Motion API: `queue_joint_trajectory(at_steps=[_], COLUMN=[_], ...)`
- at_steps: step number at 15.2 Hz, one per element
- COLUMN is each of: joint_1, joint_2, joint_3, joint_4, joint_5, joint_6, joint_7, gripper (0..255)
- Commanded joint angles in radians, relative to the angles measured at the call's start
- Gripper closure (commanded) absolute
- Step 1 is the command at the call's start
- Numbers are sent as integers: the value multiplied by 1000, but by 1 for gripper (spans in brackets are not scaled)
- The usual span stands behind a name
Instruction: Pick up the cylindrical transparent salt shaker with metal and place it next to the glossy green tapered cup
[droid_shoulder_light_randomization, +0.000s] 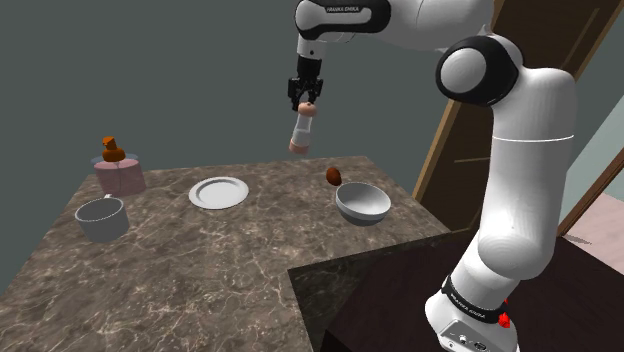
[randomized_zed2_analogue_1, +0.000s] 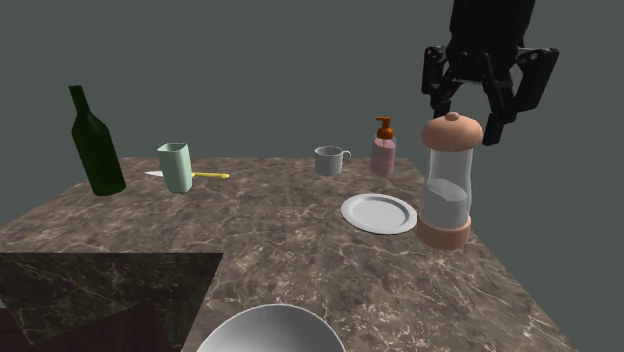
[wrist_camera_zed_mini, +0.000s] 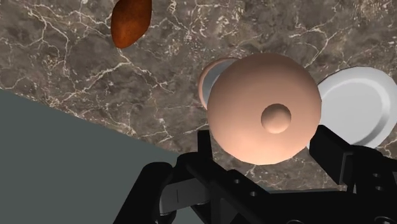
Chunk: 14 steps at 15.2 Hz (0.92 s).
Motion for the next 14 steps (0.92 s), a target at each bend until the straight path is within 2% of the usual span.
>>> queue_joint_trajectory(at_steps=[1, 8, 14], joint_1=[0, -5, -12], joint_2=[7, 45, 105], joint_3=[0, 0, 1], joint_4=[38, 191, 370], joint_5=[0, 3, 7], joint_6=[-31, -146, -265], joint_7=[2, 5, 8], gripper=[255, 255, 255])
